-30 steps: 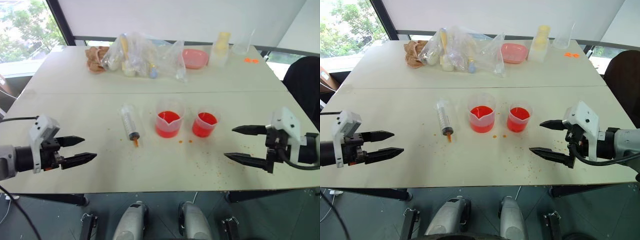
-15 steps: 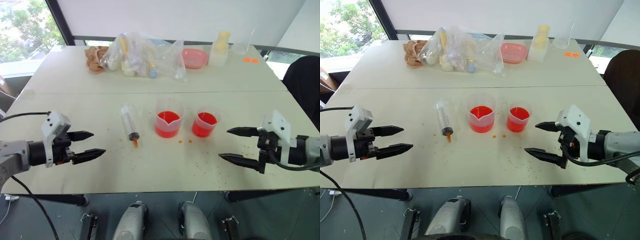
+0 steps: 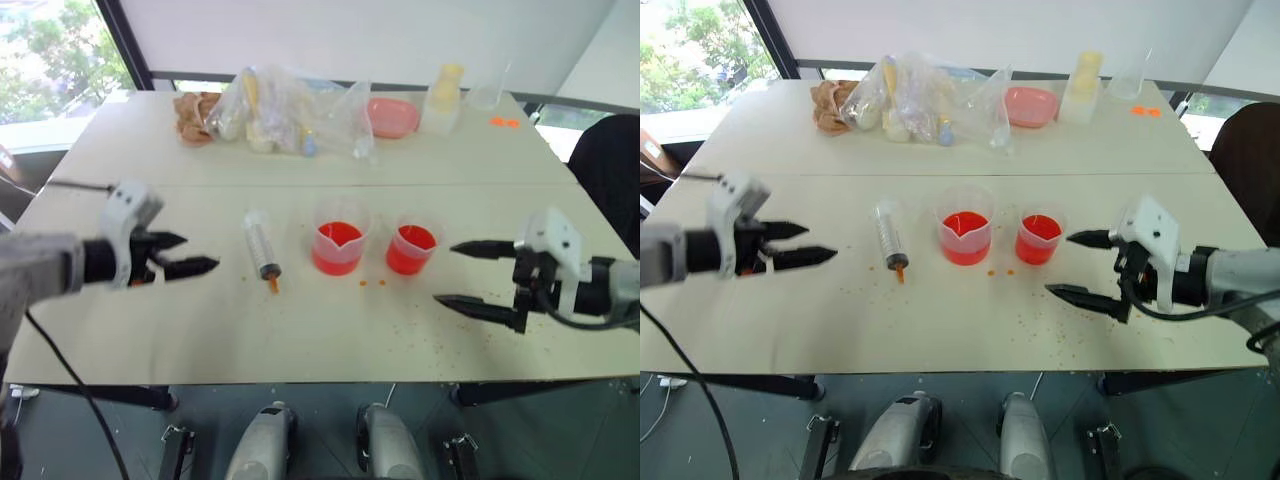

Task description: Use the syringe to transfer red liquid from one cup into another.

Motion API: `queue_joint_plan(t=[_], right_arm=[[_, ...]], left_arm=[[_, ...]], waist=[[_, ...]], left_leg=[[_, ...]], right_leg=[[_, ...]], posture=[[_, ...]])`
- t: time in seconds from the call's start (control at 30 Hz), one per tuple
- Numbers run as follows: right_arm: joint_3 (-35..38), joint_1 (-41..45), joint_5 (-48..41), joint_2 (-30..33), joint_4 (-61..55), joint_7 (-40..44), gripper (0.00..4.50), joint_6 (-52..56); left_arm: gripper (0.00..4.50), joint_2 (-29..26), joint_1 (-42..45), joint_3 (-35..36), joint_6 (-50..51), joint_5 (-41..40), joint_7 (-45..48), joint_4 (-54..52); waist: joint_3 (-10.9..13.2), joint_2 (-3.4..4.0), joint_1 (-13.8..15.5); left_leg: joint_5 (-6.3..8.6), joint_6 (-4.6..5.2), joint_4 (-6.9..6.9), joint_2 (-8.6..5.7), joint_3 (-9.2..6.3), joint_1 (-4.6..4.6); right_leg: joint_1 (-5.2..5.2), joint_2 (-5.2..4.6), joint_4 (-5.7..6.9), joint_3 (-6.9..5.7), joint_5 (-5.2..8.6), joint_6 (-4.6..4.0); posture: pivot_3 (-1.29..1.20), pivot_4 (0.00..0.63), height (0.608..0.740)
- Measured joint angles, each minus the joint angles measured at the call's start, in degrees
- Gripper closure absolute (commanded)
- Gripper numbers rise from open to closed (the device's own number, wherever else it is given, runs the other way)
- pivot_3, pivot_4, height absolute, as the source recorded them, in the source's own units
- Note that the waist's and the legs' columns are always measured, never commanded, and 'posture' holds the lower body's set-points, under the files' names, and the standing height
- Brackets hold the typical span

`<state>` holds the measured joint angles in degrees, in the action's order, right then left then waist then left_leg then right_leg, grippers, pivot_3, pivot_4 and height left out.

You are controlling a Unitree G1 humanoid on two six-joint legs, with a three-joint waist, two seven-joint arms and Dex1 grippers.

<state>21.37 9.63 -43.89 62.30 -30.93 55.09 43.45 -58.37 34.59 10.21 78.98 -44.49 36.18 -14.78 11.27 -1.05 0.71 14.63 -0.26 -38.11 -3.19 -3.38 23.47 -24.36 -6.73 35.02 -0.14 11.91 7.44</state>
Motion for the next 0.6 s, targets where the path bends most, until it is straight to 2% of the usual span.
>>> queue_joint_plan(t=[0.13,0.27,0.43,0.6], right_arm=[[-0.96,8.65,-1.76,1.50,1.92,3.83,0.00,-1.81],[-5.99,13.29,-0.61,0.58,2.56,6.09,0.00,-5.09],[-11.59,14.99,1.74,-3.44,2.39,5.71,0.00,-8.07],[-12.13,12.22,3.40,-5.90,1.13,3.54,0.00,-9.58]], left_arm=[[0.01,6.15,21.36,-7.74,11.88,-0.06,-7.31,17.25],[0.01,12.47,36.45,-14.19,13.04,-2.50,-14.66,40.81],[0.01,20.39,45.41,-20.34,13.04,-1.97,-23.33,61.18],[0.01,27.08,49.00,-18.64,13.04,2.03,-29.60,71.64]], waist=[[0.00,-0.04,-0.29],[0.00,-0.05,-0.48],[0.01,-0.07,-0.50],[0.03,-0.10,-0.08]], left_leg=[[0.00,0.01,0.09,-0.07,-0.04,-0.09],[0.00,0.00,0.13,-0.09,-0.08,-0.07],[0.00,-0.01,0.13,-0.14,-0.07,0.01],[0.00,-0.02,0.13,-0.21,-0.07,0.05]], right_leg=[[0.02,0.04,0.15,-0.01,0.01,0.19],[-0.05,0.04,0.18,-0.01,0.04,0.23],[-0.15,-0.01,0.20,0.03,0.03,0.26],[-0.16,-0.03,0.19,0.03,0.02,0.28]], posture=[[0.00,0.150,0.740],[0.00,0.150,0.740],[0.00,0.150,0.740],[0.00,0.150,0.740]])
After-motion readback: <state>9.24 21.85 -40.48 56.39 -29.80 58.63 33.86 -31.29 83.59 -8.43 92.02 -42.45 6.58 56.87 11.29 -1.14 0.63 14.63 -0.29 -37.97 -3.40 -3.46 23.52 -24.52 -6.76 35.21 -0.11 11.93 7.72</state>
